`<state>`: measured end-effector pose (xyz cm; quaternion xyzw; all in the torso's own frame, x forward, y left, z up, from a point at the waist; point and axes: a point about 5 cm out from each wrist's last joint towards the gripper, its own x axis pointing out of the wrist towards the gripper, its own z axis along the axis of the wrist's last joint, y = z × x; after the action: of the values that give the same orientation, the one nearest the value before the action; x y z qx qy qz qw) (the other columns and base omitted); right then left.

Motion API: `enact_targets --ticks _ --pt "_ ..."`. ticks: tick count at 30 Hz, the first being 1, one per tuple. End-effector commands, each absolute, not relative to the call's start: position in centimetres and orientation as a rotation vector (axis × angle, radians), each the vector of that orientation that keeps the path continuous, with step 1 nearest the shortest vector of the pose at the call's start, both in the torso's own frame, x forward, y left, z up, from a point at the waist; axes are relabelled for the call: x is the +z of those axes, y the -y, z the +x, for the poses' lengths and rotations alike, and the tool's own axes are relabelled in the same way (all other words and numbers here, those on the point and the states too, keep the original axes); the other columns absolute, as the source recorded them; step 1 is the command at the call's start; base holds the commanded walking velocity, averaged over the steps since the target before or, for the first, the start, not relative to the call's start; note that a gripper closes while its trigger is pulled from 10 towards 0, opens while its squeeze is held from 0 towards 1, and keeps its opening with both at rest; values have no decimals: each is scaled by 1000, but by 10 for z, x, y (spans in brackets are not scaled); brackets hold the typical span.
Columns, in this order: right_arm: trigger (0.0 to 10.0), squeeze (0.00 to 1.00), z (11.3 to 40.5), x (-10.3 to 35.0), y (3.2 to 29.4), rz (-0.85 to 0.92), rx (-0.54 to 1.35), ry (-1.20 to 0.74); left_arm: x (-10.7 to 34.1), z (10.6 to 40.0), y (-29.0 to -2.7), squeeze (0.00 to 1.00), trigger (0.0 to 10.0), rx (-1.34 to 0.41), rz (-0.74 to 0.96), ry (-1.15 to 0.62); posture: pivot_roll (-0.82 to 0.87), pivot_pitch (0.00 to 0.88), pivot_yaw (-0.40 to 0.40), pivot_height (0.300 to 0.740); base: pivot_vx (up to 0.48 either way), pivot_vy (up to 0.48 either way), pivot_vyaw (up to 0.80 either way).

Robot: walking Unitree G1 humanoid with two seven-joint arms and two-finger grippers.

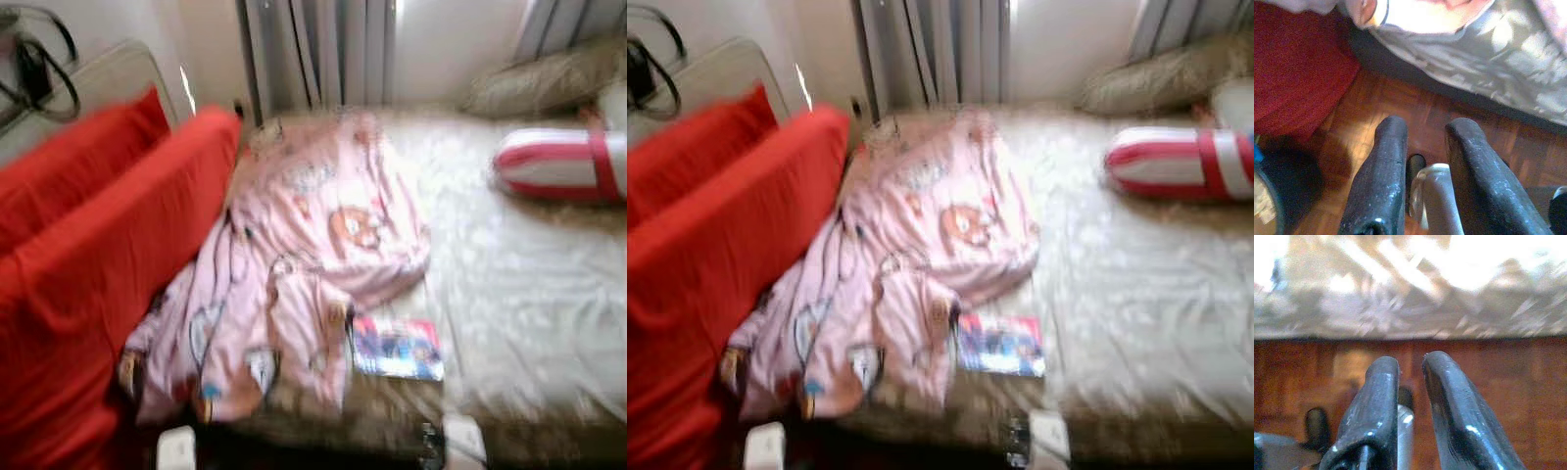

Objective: Clean up the room

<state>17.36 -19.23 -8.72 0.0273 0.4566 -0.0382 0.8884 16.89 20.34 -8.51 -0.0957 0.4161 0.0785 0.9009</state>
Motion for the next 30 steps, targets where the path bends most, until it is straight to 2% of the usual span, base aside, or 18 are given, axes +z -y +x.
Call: enact_targets --ticks 1,8,12,13,15,20,30 --pt "10000 0 177 -87 178 85 -54 -941 -85 165 -215 0 10000 190 -177 -867 1 0 39 740 0 0 0" --pt "10000 0 179 -86 180 83 -62 -926 -84 167 -213 0 10000 180 -175 -854 0 0 37 740 0 0 0" --pt "10000 0 194 -77 183 94 -70 -849 -74 184 -212 0 10000 158 -166 -749 7 0 30 740 0 0 0" --pt "10000 0 208 -67 201 94 -87 -787 -67 194 -212 0 10000 146 -174 -695 9 0 29 740 0 0 0" --pt "10000 0 223 -53 217 87 -106 -704 -59 206 -211 0 10000 123 -176 -627 8 0 29 740 0 0 0" --pt "10000 0 243 -32 230 75 -123 -550 -36 230 -208 0 10000 82 -171 -440 -8 0 24 740 0 0 0" --pt "10000 0 251 -14 232 48 -108 -357 -5 245 -194 0 10000 32 -122 -197 3 0 11 740 0 0 0"
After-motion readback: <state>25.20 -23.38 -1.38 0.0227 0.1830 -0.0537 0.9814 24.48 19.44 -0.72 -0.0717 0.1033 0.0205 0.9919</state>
